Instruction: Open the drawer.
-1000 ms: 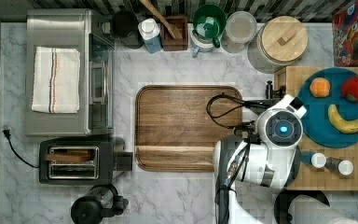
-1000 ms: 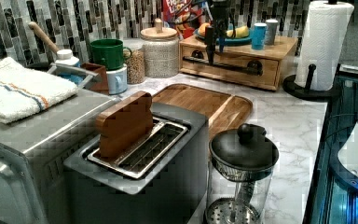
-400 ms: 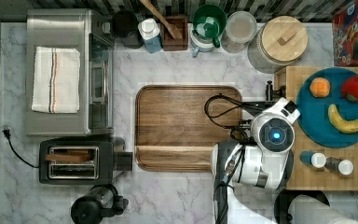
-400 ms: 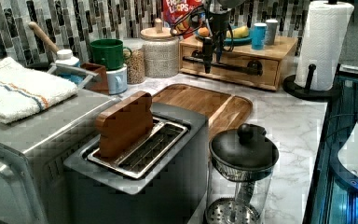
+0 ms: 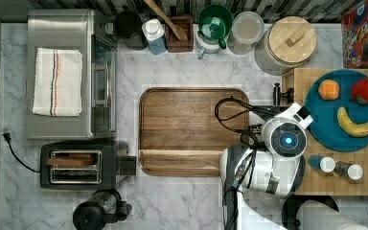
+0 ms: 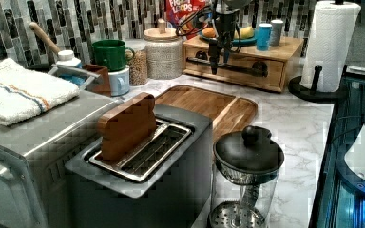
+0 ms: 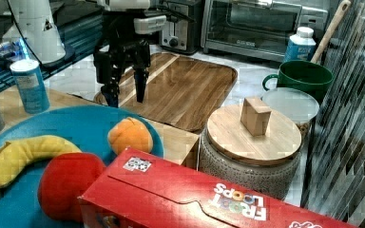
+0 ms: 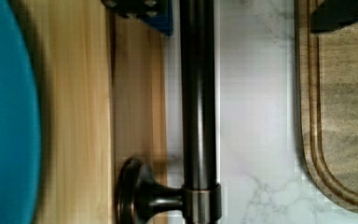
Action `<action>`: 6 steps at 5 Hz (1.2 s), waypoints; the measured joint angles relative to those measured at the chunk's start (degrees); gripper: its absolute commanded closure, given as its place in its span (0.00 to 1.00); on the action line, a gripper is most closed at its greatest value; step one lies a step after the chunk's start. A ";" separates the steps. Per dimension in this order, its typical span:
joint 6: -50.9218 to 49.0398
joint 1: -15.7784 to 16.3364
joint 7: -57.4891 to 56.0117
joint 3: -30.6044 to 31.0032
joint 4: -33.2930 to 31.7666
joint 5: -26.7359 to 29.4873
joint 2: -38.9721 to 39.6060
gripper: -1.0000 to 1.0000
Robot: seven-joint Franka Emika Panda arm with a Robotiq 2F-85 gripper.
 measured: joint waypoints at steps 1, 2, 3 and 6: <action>0.00 -0.03 0.78 0.34 0.00 -0.01 1.32 0.00; 0.00 -0.01 2.15 0.21 0.34 -0.05 2.20 0.00; -0.06 0.13 5.26 -0.05 0.45 -0.51 2.57 0.00; -0.22 1.03 13.26 -0.13 1.01 -3.22 3.11 0.00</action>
